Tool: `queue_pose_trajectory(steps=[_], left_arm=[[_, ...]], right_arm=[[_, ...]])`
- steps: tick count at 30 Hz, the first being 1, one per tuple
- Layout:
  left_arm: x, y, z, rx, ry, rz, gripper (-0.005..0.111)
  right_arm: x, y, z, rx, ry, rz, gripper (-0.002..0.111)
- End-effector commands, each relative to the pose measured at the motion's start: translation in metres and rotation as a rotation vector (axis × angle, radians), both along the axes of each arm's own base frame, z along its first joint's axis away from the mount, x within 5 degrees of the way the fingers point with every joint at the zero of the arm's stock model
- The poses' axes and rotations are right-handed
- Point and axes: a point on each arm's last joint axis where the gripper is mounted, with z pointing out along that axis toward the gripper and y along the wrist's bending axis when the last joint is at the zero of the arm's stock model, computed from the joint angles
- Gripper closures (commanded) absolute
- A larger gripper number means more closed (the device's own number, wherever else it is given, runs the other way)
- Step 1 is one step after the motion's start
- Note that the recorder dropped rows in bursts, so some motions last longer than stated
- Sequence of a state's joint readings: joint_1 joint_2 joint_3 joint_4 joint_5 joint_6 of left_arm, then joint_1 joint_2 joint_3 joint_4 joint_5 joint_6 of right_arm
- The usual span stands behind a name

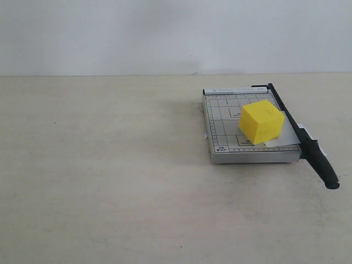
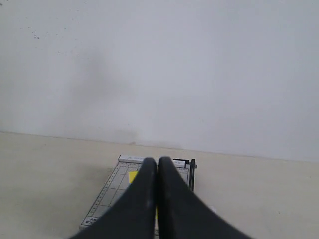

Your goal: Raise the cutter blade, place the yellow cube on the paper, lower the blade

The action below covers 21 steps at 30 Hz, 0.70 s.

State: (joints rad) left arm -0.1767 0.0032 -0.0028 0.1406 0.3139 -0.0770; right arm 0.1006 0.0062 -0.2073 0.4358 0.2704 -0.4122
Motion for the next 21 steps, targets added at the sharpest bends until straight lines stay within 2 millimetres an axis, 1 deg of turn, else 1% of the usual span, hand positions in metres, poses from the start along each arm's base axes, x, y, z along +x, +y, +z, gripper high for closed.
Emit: queue_pose_trajectory(steps=[1, 3, 8, 10, 12, 13, 18, 21], left_arm=[[0.000, 0.000, 0.000, 0.006, -0.005, 0.002, 0.102], [0.000, 0.000, 0.000, 0.006, -0.005, 0.002, 0.102], [0.000, 0.000, 0.000, 0.006, -0.005, 0.002, 0.102], [0.000, 0.000, 0.000, 0.006, -0.005, 0.002, 0.102], [0.000, 0.000, 0.000, 0.006, -0.005, 0.002, 0.102], [0.000, 0.000, 0.000, 0.006, -0.005, 0.002, 0.102], [0.000, 0.000, 0.000, 0.006, -0.005, 0.002, 0.102], [0.000, 0.000, 0.000, 0.006, -0.005, 0.002, 0.102]], right_arm=[[0.006, -0.004, -0.016, 0.054, -0.014, -0.047, 0.108], [0.009, -0.005, -0.024, 0.094, 0.001, -0.061, 0.108], [0.014, -0.008, -0.042, 0.099, 0.000, -0.093, 0.108], [0.015, -0.008, -0.049, 0.134, 0.005, -0.099, 0.108], [0.015, -0.009, -0.047, 0.150, -0.009, -0.100, 0.108], [0.015, -0.008, -0.049, 0.149, 0.011, -0.097, 0.108], [0.015, -0.008, -0.050, 0.124, 0.015, -0.098, 0.108], [0.015, -0.007, -0.053, 0.118, 0.053, -0.094, 0.108]])
